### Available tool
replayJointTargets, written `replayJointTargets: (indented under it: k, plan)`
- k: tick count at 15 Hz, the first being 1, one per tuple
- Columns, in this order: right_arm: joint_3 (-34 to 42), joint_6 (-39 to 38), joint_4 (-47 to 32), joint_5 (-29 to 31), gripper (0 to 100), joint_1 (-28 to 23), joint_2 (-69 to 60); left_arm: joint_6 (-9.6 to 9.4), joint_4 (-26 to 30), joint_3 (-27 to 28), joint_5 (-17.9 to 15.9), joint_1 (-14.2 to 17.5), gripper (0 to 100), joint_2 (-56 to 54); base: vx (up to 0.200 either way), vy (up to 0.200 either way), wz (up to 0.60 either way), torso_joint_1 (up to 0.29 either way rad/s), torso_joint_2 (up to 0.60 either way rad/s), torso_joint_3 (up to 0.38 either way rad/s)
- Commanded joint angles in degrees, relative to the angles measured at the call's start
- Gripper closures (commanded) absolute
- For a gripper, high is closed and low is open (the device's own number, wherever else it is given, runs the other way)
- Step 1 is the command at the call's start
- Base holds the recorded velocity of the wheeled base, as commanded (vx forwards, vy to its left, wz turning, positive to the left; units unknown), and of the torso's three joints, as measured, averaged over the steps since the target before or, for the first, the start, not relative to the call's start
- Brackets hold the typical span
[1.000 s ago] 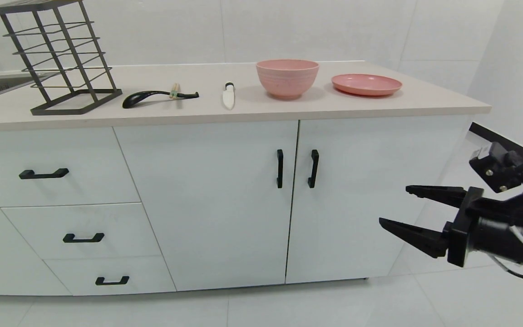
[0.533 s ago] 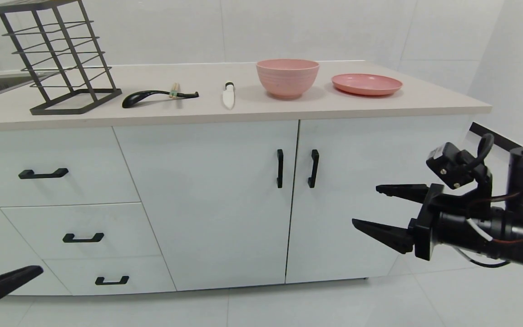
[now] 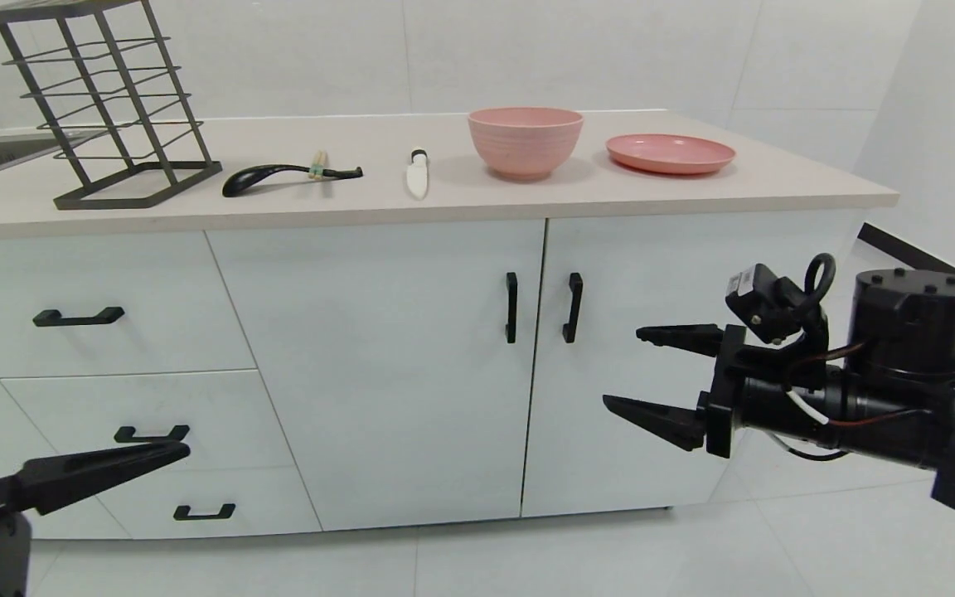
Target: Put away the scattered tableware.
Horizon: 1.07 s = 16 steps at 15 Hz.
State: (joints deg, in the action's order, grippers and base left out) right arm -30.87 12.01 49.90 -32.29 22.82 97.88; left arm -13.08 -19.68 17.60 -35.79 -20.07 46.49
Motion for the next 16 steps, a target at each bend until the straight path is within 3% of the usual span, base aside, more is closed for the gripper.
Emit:
replayJointTargets:
  k: [1,5,9,16]
  plan:
    - [0.1,0.56,4.6,-0.67,0,-0.23,6.71,-0.19,-3.26,0.24,0.02,-3.49,0,6.42,0.0,0.0,0.0,0.0,0.0,0.0]
    - [-0.16,0.56,8.02,-0.67,0,-0.67,9.52,-0.02,-14.25,0.24,-0.07,-4.81,0,16.7,0.0,0.0,0.0,0.0,0.0,0.0]
    - [-4.03,0.65,8.9,-0.4,0,-1.11,12.25,-0.1,-18.38,1.38,0.02,-8.06,0,25.84,0.0,0.0,0.0,0.0,0.0,0.0]
    - [-10.79,0.65,8.99,-0.49,0,-1.2,18.4,-0.19,-30.25,9.47,0.72,-14.48,0,42.01,0.0,0.0,0.0,0.0,0.0,0.0]
